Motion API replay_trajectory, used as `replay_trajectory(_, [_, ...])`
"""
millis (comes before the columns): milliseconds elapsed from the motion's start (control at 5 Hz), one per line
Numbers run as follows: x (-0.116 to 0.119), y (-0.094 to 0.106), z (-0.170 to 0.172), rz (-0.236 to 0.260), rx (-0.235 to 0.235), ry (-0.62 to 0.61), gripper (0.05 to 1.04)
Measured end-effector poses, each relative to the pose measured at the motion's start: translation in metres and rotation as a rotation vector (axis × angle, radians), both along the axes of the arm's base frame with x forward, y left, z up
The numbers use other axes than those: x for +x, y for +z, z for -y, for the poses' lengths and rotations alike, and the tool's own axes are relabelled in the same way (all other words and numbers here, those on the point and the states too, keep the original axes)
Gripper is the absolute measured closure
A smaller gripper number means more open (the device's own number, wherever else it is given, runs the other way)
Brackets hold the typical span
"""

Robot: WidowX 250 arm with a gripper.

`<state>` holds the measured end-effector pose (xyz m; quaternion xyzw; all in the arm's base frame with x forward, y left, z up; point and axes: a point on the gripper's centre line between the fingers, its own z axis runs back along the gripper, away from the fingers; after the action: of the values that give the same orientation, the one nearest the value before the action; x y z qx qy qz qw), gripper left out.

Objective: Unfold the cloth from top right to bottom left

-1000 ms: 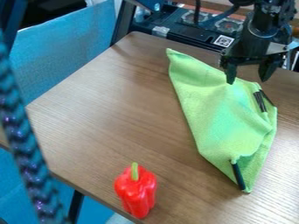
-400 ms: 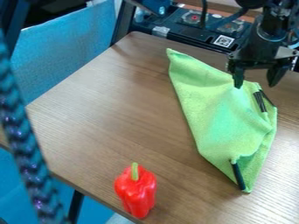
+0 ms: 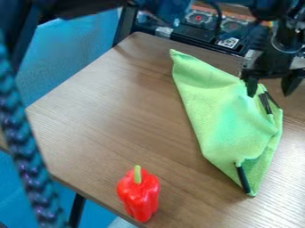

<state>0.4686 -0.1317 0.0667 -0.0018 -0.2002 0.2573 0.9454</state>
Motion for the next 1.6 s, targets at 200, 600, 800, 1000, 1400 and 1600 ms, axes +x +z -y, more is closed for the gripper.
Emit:
replay_trajectory(200, [0.001, -0.001, 0.000, 0.006, 0.007, 0.003, 0.083])
replay_trajectory(600, [0.002, -0.010, -0.001, 0.004, 0.032, 0.004, 0.083])
replay_trajectory(800, [0.002, -0.020, -0.002, -0.007, 0.044, 0.009, 0.083])
replay_trajectory(1000, [0.005, -0.022, 0.006, 0.004, 0.052, 0.005, 0.082])
replay_trajectory(1400, [0.009, -0.033, 0.006, -0.003, 0.081, 0.017, 0.130])
replay_trajectory(1600, [0.009, -0.038, 0.005, -0.012, 0.091, 0.026, 0.402])
